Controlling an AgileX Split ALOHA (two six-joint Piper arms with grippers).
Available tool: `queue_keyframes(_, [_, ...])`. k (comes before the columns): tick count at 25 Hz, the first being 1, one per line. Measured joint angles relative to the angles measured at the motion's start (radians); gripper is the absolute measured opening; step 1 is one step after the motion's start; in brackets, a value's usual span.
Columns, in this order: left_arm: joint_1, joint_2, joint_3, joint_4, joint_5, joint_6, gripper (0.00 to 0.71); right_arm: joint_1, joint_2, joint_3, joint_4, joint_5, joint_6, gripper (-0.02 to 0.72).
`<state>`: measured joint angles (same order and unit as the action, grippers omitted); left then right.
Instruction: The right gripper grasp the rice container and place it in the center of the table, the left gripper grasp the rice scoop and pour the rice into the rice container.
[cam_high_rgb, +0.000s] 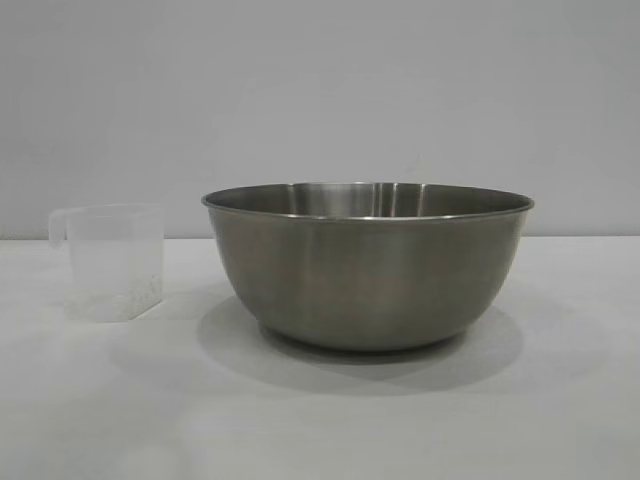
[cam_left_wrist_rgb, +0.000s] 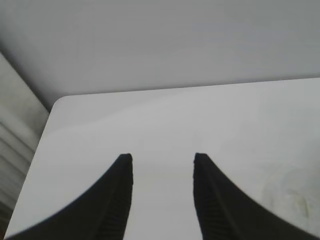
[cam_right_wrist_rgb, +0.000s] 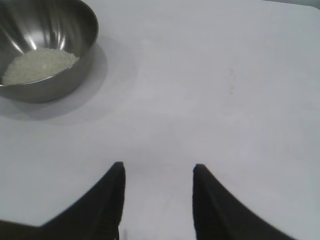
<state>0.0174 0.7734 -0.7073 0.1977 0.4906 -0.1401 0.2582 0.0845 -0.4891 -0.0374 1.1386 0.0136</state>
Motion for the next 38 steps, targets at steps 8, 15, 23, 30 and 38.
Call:
queue_keyframes(8, [0.0, -0.277, -0.003, -0.134, 0.429, 0.12, 0.241, 0.0, 0.0, 0.0, 0.0, 0.0, 0.0, 0.295])
queue_keyframes(15, [0.0, -0.44, -0.003, -0.155, 0.681, 0.091, 0.241, 0.0, 0.0, 0.0, 0.0, 0.0, 0.0, 0.295])
queue_keyframes(23, [0.0, -0.576, 0.07, -0.162, 0.703, 0.091, 0.241, 0.0, 0.0, 0.0, 0.0, 0.0, 0.0, 0.295])
queue_keyframes(30, [0.0, -0.672, 0.199, -0.187, 0.634, 0.119, 0.241, 0.0, 0.0, 0.0, 0.0, 0.0, 0.0, 0.295])
queue_keyframes(38, [0.0, -0.681, 0.222, -0.187, 0.631, 0.127, 0.241, 0.0, 0.0, 0.0, 0.0, 0.0, 0.0, 0.295])
